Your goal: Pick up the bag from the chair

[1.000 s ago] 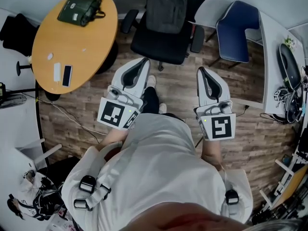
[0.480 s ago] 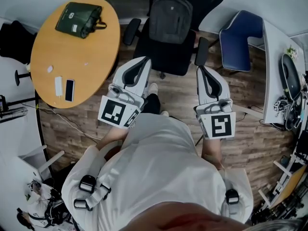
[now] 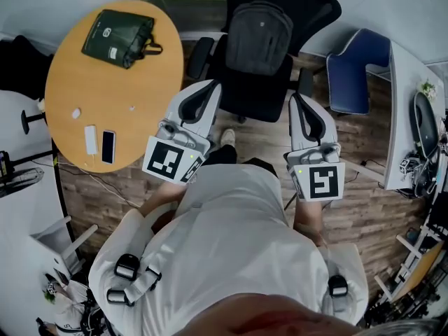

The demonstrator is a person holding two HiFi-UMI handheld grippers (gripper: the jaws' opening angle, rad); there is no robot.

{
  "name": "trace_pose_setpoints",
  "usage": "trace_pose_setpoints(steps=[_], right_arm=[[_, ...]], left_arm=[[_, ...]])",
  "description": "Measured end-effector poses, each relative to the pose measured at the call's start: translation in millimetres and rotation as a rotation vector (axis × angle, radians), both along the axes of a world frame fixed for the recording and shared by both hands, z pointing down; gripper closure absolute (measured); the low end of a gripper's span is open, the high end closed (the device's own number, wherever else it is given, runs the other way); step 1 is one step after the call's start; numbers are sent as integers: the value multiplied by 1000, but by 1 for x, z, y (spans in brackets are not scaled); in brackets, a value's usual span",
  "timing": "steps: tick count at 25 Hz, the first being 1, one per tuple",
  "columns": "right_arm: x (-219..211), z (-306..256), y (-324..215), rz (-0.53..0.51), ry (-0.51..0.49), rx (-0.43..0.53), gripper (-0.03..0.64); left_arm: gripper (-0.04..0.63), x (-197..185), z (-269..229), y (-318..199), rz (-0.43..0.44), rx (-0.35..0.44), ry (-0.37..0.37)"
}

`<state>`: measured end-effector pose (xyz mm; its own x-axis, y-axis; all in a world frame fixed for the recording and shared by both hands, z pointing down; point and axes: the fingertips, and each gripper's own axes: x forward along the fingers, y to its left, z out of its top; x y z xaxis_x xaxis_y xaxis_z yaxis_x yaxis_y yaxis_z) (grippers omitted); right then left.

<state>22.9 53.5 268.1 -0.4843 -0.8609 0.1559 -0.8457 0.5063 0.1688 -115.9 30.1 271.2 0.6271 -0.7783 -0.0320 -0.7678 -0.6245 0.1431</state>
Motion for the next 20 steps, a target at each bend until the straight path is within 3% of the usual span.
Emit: trace_pose_setpoints(steps=[20], right_arm=[[6,12,-57,43,14,-12,614]], left_arm=[[591,8,15,-61,56,-18,-17]])
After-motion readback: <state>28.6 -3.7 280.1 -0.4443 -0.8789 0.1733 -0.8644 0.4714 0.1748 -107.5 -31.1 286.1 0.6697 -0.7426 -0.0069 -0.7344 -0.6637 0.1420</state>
